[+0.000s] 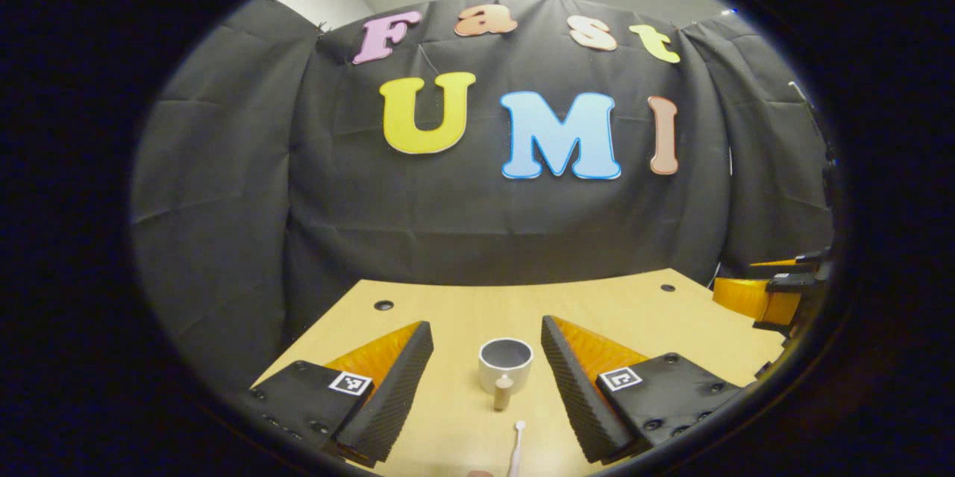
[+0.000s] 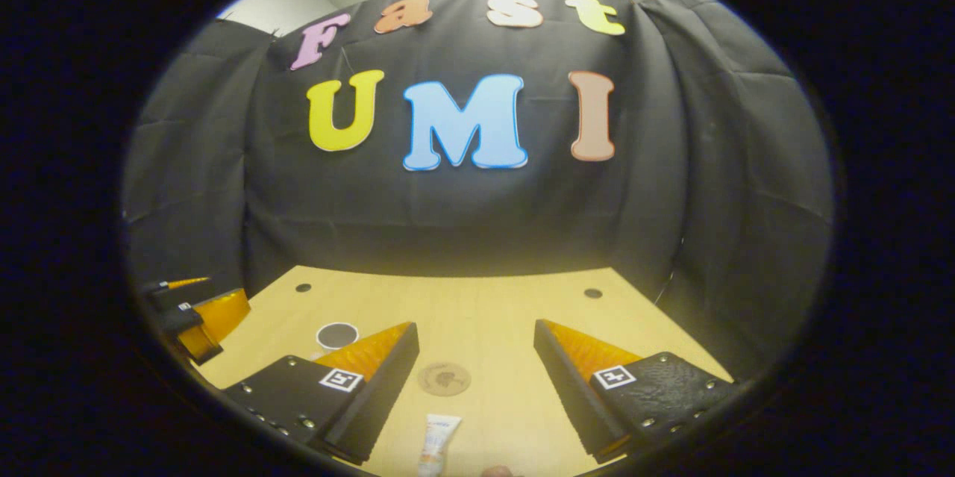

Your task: Put the toothbrush and toothpaste on the desktop into the cup, then pick up the cup and place it on the coaster on the desktop.

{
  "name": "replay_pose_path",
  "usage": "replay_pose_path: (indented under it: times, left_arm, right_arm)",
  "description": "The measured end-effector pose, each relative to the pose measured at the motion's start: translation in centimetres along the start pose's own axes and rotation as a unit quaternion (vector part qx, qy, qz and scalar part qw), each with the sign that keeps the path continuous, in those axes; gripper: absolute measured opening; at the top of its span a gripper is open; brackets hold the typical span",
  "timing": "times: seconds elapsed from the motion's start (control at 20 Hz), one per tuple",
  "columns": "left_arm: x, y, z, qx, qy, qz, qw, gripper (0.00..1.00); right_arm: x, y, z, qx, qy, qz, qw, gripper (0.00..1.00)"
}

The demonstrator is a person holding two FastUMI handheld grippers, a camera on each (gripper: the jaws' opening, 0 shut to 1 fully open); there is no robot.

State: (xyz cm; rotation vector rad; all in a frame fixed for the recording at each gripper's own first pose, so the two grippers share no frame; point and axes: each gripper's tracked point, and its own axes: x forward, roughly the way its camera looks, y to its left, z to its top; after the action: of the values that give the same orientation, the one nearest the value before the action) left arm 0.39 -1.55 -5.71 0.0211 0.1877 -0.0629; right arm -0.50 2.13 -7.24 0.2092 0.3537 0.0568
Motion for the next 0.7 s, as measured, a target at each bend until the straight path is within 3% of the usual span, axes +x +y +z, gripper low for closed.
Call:
replay_pose_path:
  times: [0.05, 0.15, 0.2, 0.3, 0.4, 0.5, 0.55, 0.7]
  left_arm:
    - [0.2, -0.3, -0.7, 0.002, 0.013, -0.005, 1.0, 0.95]
    - [0.7, -0.8, -2.6, 0.004, 0.045, -0.014, 0.999, 0.95]
    - [0.8, -1.0, -3.7, 0.006, 0.062, -0.017, 0.998, 1.0]
    - [1.3, -1.5, -5.9, 0.006, 0.097, -0.025, 0.995, 0.95]
    - [1.6, -1.9, -8.2, 0.003, 0.136, -0.031, 0.99, 1.0]
    - [1.7, -2.1, -10.3, -0.007, 0.172, -0.035, 0.984, 1.0]
    - [1.7, -2.3, -11.3, -0.014, 0.19, -0.038, 0.981, 0.95]
    - [1.7, -2.3, -13.7, -0.029, 0.235, -0.037, 0.971, 1.0]
  right_arm:
    - [0.3, 0.1, -1.1, 0.012, 0.025, 0.002, 1.0, 0.96]
    - [1.0, 0.1, -3.3, 0.024, 0.071, 0.003, 0.997, 0.96]
    - [1.3, 0.0, -4.2, 0.024, 0.092, 0.001, 0.995, 0.96]
    - [1.9, -0.3, -6.0, 0.02, 0.127, -0.006, 0.992, 0.97]
    - [2.0, -0.5, -7.9, 0.019, 0.16, -0.007, 0.987, 0.97]
    - [2.3, -0.4, -9.6, 0.017, 0.19, -0.004, 0.982, 0.97]
    - [2.4, -0.3, -10.7, 0.014, 0.204, -0.003, 0.979, 0.97]
    - [2.3, 0.5, -12.4, 0.008, 0.235, 0.005, 0.972, 0.97]
